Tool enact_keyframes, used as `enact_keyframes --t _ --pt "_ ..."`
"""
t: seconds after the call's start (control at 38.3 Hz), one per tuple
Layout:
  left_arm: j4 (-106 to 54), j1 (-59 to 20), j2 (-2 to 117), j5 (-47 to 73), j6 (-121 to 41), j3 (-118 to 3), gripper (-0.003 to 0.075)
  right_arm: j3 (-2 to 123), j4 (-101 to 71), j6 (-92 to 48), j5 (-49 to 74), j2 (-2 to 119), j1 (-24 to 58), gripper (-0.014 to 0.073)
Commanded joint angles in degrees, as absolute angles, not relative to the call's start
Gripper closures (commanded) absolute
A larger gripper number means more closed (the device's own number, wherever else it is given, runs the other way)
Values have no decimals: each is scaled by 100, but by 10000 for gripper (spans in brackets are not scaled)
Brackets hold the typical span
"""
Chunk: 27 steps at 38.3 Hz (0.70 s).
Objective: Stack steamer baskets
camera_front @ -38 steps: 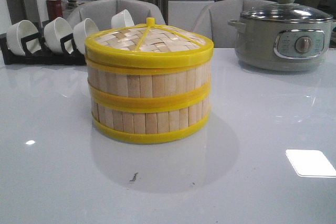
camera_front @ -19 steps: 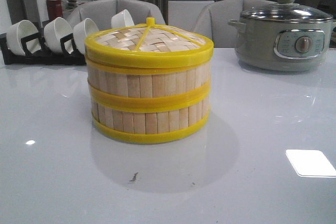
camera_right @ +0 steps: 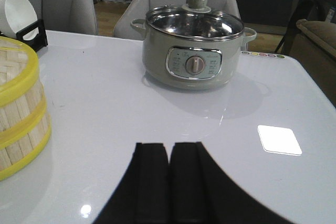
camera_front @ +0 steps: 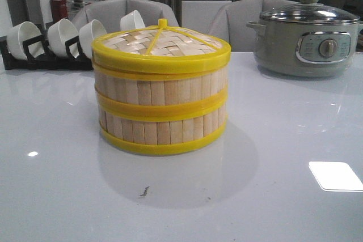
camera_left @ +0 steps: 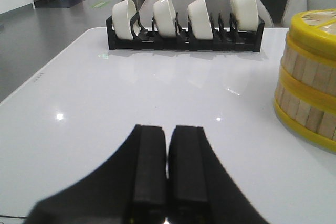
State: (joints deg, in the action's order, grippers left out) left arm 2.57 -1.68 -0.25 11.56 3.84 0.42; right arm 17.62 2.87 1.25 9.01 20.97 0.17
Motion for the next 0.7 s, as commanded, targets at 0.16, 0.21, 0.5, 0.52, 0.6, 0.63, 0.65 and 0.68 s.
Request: enact_keyframes --t 0.16,0.21,0.5,0.52,0.6,0.63,0.65,0.68 --pt "257 -188 -108 692 383 48 634 1938 349 93 384 2126 -20 538" --pt "257 -188 -108 692 383 48 634 1938 349 93 384 2126 -20 538" --pt "257 -188 -108 692 383 48 634 1717 371 93 576 1383 -20 538" --pt "257 -188 -108 692 383 48 634 1601 371 93 582 1286 -20 538" --pt "257 -188 -108 692 383 48 634 1219 281 155 500 925 -20 538" --pt "257 -188 -108 692 383 48 634 1051 224 188 457 792 -20 538" --pt "257 -188 -108 692 383 48 634 879 153 211 402 693 -20 538" --pt "257 -188 -108 692 383 48 634 755 98 244 358 562 -20 538"
